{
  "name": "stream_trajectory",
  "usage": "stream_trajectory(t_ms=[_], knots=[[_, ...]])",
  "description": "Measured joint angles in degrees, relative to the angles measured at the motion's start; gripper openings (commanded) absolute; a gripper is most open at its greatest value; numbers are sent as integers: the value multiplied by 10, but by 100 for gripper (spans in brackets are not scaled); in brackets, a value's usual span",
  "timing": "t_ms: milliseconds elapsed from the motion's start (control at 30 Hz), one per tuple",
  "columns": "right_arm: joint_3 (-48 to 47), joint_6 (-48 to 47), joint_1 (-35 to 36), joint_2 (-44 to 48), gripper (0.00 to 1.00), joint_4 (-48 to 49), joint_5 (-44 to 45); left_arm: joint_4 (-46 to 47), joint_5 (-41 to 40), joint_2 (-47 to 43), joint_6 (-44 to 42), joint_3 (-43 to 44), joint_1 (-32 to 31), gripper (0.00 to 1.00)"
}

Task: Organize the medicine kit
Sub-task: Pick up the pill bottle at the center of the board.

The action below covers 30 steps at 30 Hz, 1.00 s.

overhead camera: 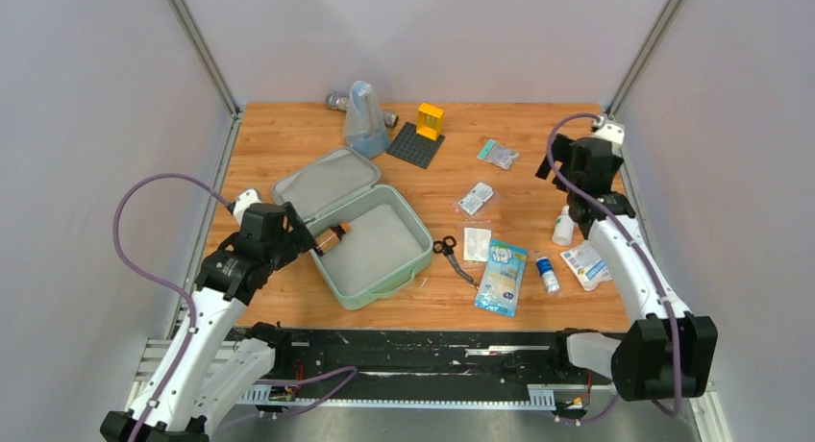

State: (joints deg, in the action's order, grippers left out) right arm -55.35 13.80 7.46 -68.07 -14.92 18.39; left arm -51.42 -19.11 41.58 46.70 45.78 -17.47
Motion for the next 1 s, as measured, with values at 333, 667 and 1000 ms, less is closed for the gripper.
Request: stream_trajectory(t_ms=[333, 667, 1000], knots=[[-60, 168, -202, -195, 89, -167, -97, 16, 29, 6, -7, -4, 0, 100], [-87, 174, -215, -283, 79, -204, -177, 22, 41, 17, -8, -11, 0, 100], [-88, 157, -211, -308, 72, -202, -219, 36, 43, 28, -8, -13, 0, 100]])
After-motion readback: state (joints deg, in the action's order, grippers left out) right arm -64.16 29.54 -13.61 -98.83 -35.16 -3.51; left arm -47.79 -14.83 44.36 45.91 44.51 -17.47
